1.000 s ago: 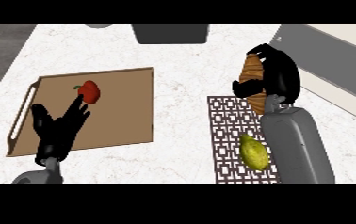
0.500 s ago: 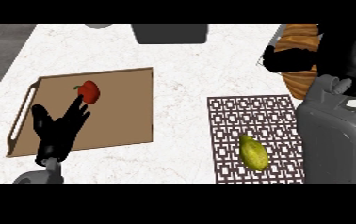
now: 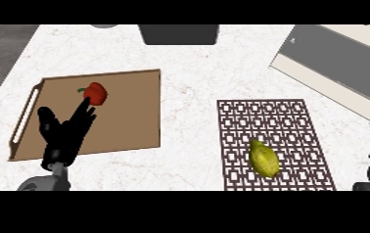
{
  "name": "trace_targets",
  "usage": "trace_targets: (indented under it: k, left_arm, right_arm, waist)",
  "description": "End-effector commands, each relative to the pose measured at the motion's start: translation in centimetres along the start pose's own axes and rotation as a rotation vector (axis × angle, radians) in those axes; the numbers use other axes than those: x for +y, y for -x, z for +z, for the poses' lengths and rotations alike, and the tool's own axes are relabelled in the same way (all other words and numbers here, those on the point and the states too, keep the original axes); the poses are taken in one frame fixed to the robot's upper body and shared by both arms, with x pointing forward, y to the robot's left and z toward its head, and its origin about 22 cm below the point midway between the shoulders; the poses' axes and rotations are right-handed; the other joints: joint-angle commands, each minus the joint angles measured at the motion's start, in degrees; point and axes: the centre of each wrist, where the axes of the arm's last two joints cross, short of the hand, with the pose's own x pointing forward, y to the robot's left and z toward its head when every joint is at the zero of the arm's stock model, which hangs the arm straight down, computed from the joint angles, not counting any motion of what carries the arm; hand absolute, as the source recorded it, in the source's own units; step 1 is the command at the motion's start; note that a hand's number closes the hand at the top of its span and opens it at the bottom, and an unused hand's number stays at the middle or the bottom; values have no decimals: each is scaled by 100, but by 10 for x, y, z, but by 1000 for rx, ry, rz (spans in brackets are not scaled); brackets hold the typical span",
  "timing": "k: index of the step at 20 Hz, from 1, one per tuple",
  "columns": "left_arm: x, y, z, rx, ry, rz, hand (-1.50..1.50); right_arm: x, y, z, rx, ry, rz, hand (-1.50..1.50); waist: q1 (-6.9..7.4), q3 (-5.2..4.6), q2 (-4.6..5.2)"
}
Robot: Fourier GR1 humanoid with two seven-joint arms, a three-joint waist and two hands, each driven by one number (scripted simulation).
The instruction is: Pick the croissant from the placemat and place it in the tiered shelf
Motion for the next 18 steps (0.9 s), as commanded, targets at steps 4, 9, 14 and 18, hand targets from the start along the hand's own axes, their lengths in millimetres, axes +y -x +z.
trace_targets:
  k: [4,9,14,18]
  left_arm:
    - [4,-2,-9,57,8,-17,0]
    - [-7,15,22,53,3,-6,0]
    - [-2,5,3,37,5,-6,0]
    - [25,-14,1,38,10,-6,0]
  right_arm:
    - [-44,-1,-46,81,27,27,150]
    - [-58,29,-88,80,1,27,150]
    - [-48,43,-119,85,-75,96,150]
    - [-22,46,-124,51,-75,146,150]
  waist:
    - [-15,-28,29]
    - [55,-22,23]
    - [48,-26,48]
    - [73,-27,51]
